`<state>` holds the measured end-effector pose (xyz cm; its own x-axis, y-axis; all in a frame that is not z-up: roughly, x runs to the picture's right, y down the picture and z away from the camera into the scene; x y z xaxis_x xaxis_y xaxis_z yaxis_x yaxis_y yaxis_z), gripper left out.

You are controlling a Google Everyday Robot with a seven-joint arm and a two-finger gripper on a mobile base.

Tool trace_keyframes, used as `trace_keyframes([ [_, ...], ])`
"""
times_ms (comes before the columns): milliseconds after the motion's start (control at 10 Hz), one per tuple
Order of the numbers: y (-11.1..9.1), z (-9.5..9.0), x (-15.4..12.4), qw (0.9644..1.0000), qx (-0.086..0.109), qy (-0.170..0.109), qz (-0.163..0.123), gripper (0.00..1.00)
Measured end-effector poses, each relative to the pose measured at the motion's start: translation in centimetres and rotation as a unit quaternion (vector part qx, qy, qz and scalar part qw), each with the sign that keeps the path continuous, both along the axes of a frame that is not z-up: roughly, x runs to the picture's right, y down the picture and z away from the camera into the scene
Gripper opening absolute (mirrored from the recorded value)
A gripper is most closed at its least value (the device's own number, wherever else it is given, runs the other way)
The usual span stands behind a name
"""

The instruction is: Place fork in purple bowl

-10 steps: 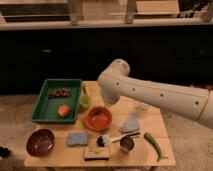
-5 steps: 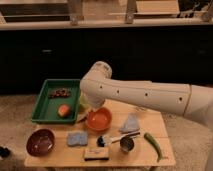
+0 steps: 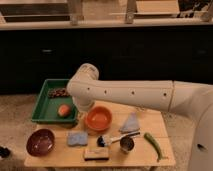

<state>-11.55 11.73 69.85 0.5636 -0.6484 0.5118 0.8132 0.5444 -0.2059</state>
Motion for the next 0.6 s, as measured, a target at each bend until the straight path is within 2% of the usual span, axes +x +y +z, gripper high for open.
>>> trace_keyframes([
  [300,1.3,-0.4,-3.7,0.9998,-0.004,-0.013,-0.014,0.02],
  [600,4.1,-1.7,-6.7,0.9991,-0.01,-0.028,-0.031,0.02],
])
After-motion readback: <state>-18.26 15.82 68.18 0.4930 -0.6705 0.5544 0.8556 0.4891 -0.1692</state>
